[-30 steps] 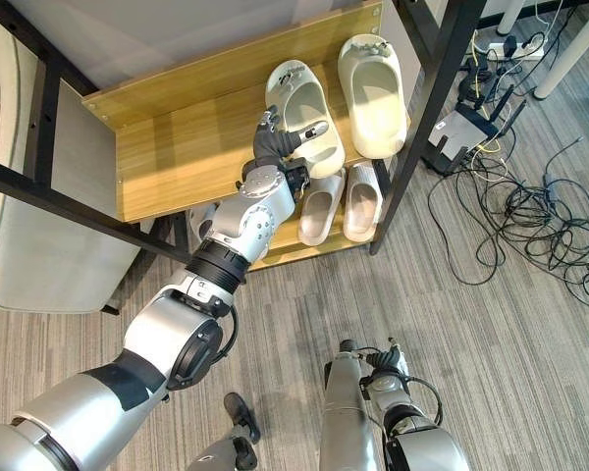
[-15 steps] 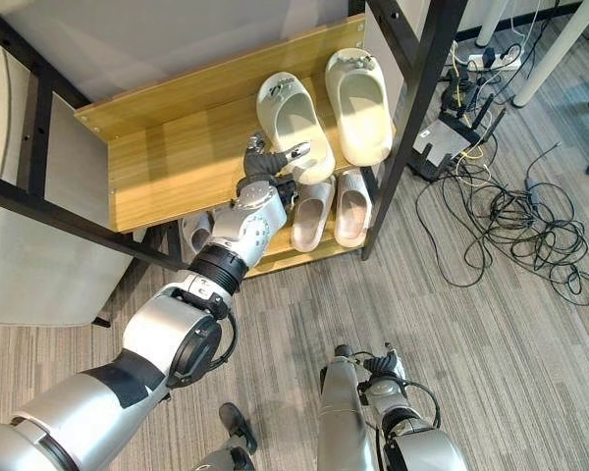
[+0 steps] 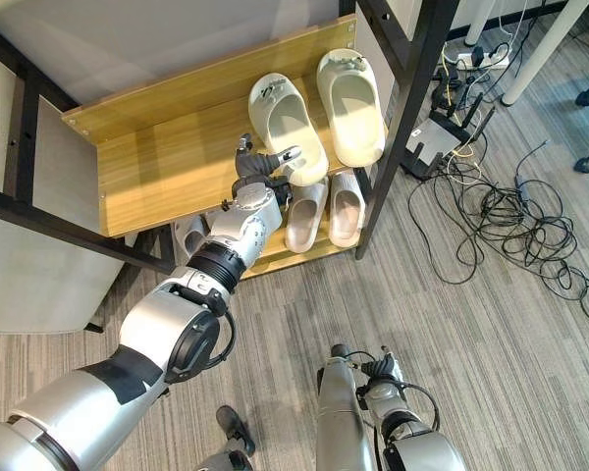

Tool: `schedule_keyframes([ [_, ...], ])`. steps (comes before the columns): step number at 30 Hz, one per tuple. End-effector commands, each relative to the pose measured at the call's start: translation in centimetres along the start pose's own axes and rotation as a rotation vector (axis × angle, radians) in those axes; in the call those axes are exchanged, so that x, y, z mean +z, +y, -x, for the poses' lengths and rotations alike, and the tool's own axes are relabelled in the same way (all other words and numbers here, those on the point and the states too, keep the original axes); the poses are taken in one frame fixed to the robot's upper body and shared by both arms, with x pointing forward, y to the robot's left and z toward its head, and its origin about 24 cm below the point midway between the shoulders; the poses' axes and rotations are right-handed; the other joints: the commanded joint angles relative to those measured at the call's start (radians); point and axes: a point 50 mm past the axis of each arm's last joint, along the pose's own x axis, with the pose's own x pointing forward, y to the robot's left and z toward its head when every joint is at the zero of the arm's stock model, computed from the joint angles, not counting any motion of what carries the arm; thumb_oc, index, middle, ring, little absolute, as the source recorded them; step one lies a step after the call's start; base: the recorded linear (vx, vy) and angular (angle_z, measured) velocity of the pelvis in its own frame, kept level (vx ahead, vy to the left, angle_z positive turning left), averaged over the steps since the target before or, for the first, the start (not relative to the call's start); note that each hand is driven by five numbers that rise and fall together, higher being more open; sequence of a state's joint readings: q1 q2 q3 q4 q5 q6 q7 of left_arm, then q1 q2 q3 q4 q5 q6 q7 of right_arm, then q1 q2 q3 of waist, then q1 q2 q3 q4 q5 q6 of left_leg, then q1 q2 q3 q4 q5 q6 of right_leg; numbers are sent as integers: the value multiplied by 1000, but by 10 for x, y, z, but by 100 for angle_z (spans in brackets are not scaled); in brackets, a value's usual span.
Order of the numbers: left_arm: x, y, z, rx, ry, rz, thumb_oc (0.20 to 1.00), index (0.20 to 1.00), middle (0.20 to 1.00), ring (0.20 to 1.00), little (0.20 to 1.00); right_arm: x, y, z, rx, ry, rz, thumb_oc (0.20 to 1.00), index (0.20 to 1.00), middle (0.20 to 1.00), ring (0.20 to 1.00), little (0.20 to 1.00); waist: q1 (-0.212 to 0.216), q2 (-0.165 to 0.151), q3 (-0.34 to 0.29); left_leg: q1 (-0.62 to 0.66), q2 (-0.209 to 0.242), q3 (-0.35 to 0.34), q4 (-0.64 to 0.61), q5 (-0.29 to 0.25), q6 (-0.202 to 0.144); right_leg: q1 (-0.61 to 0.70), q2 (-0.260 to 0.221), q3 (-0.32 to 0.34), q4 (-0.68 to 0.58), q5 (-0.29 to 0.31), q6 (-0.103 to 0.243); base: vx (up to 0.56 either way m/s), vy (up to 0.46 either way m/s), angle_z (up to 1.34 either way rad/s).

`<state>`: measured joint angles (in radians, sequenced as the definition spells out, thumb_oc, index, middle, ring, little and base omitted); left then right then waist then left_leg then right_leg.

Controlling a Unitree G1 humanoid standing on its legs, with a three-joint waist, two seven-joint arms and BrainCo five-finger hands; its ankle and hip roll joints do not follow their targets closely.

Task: Arrange the slippers neatly on the shoe rack.

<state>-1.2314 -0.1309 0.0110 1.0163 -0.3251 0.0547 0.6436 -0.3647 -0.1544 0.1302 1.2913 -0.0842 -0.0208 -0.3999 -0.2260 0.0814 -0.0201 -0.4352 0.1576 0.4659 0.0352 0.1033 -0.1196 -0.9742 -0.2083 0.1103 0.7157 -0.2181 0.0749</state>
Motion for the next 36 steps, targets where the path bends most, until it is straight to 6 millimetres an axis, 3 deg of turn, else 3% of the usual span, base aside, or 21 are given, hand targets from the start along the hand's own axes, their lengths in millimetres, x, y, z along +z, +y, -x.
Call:
schedule_keyframes([
  [1, 59, -22, 2, -24, -125, 72, 1000, 1000, 1000, 1000, 1000, 46, -15, -8, -43, -136, -16, 1000, 1000, 1000, 1000, 1000, -20, -2, 92, -1, 1, 22, 212, -211, 13, 193, 2, 24, -356, 164, 83, 55, -10, -5],
  [17, 77, -38, 17, -46, -293, 46, 1000, 1000, 1000, 1000, 1000, 45, -13, -7, -11, -163, 1, 1000, 1000, 1000, 1000, 1000, -52, -16, 71, 28, -8, 55, 194, -220, 8, 180, 9, 48, -364, 168, 84, 32, -1, -5],
  [27, 73, -44, 22, -79, -308, 40, 1000, 1000, 1000, 1000, 1000, 43, -13, -8, -13, -158, -3, 1000, 1000, 1000, 1000, 1000, -53, -17, 60, 25, -6, 59, 194, -223, 9, 173, 11, 51, -369, 171, 84, 2, -1, -3],
  [32, 72, -35, 17, -31, -329, 5, 1000, 1000, 1000, 1000, 1000, 41, -12, -7, -10, -149, -8, 1000, 1000, 1000, 1000, 1000, -43, -19, 55, 18, -5, 46, 201, -224, 10, 181, 9, 47, -374, 171, 86, 0, 0, 0],
  [36, 80, -15, 8, 100, -397, -29, 1000, 1000, 1000, 1000, 1000, 38, -9, -6, 0, -143, -13, 1000, 1000, 1000, 1000, 1000, -41, -24, 54, 8, 0, 37, 213, -224, 11, 188, 7, 36, -376, 173, 88, 0, 0, 0],
])
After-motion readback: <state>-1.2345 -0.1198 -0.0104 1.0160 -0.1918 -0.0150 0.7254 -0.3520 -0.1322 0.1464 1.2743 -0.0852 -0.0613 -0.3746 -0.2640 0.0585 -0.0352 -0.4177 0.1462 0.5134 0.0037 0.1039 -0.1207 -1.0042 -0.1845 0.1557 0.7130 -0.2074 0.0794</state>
